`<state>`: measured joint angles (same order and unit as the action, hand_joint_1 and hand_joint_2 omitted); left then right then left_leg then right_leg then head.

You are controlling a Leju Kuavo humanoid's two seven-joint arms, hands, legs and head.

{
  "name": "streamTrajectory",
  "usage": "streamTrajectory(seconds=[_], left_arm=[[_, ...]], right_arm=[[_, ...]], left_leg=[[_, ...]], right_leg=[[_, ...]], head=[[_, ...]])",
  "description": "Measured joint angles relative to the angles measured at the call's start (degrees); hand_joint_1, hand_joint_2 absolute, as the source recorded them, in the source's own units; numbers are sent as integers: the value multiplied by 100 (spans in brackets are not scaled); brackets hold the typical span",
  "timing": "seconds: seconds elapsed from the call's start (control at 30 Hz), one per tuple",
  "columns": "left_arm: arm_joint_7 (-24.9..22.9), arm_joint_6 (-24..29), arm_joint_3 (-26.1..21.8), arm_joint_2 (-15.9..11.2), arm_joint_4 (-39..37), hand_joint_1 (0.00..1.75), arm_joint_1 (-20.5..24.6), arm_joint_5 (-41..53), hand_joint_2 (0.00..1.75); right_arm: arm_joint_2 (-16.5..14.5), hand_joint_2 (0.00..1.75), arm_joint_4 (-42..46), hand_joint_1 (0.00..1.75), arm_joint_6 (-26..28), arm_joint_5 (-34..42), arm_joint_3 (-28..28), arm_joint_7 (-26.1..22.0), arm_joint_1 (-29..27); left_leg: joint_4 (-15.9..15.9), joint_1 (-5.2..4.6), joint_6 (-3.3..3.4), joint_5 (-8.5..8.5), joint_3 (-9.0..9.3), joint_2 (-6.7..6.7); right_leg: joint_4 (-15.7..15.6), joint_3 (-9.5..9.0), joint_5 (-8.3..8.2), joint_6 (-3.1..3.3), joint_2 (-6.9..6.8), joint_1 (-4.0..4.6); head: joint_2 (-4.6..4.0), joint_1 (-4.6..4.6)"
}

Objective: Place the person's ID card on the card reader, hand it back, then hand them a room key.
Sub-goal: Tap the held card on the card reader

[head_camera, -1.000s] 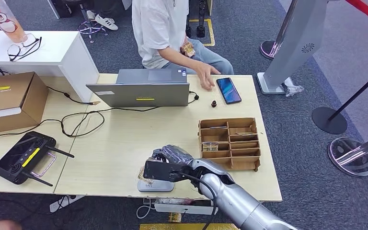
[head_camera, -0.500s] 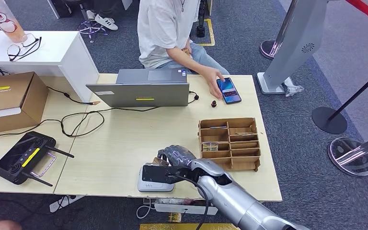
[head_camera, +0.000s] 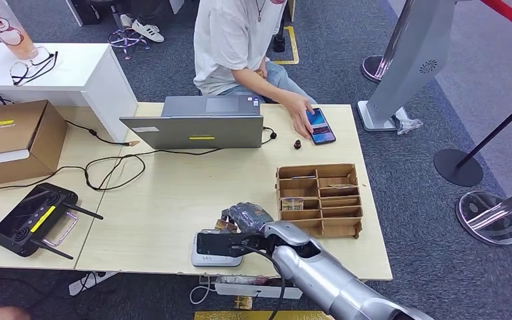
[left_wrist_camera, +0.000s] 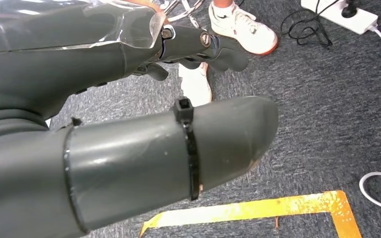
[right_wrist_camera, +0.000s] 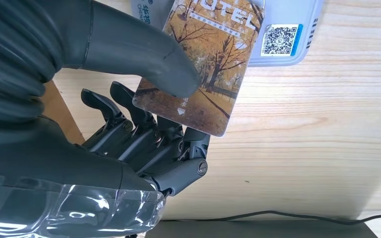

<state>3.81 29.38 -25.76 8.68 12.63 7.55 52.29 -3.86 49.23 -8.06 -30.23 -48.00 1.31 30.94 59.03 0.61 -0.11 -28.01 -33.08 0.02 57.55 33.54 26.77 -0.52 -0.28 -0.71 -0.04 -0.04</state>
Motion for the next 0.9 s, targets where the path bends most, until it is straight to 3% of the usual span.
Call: streamTrajectory(seconds=[0.9], left_arm=[[50, 36, -3, -6, 0, 0, -1, -21, 0]], right_arm=[[-125, 175, -226, 175, 321, -454, -120, 165, 6]], left_leg=[[0, 0, 0, 0, 1, 0]], right_leg=[[0, 0, 0, 0, 0, 0]], head=[[0, 0]])
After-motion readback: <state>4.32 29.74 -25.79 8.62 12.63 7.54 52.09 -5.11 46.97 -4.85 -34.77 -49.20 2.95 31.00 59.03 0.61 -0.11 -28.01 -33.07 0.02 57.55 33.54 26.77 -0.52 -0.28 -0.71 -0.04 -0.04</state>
